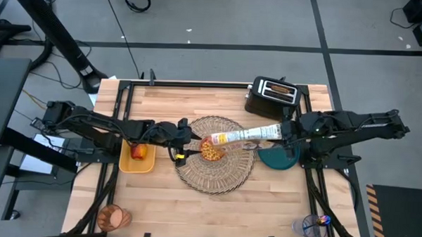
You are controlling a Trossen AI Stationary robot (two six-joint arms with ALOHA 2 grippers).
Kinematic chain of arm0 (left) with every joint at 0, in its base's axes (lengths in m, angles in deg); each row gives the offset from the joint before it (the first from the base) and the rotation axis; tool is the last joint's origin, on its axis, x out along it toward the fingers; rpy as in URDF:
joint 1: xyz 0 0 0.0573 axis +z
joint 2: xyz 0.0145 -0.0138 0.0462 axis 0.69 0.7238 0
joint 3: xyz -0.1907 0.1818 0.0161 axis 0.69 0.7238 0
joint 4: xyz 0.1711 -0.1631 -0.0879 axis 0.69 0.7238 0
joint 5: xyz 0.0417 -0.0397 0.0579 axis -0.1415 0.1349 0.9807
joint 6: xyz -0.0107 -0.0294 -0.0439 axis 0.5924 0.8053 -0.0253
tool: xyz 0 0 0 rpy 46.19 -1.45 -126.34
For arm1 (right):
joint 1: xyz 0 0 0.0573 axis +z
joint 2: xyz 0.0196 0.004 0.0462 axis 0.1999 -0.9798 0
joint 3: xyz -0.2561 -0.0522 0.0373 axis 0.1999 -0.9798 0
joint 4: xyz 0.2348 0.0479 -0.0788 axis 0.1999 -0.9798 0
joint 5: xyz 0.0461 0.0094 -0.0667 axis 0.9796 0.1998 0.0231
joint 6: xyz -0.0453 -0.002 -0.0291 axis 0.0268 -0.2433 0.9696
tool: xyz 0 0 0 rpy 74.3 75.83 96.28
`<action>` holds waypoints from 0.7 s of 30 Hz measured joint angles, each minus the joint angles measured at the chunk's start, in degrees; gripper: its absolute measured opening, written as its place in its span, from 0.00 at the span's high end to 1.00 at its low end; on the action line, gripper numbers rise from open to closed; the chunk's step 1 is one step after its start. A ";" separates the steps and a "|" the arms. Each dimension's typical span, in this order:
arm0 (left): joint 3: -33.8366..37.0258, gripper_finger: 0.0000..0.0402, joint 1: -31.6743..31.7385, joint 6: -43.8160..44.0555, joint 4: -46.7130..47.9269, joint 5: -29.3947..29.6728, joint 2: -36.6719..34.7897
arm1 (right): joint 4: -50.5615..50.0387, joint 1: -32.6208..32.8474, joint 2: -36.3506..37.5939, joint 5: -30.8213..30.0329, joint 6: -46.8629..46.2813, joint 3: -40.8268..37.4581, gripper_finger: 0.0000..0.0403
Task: Arrange a breakfast setting
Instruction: Pour the cereal from the yellow cereal box into the red bowl on the brown table mat
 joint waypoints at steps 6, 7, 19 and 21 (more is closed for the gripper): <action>0.00 0.36 0.00 0.11 -1.31 0.00 0.00 | -2.38 0.00 2.64 -0.11 -0.80 0.02 0.54; 0.00 0.36 0.00 0.11 -1.74 0.00 0.00 | -2.48 -0.02 2.68 -0.20 -1.26 0.02 0.54; 0.02 0.36 -0.02 -0.52 -3.52 0.00 0.00 | -1.18 0.24 -0.09 -3.98 -1.28 0.02 0.54; 0.00 0.36 -0.02 -0.50 -3.52 0.00 0.00 | -0.99 0.22 -0.47 -3.97 -1.20 0.02 0.54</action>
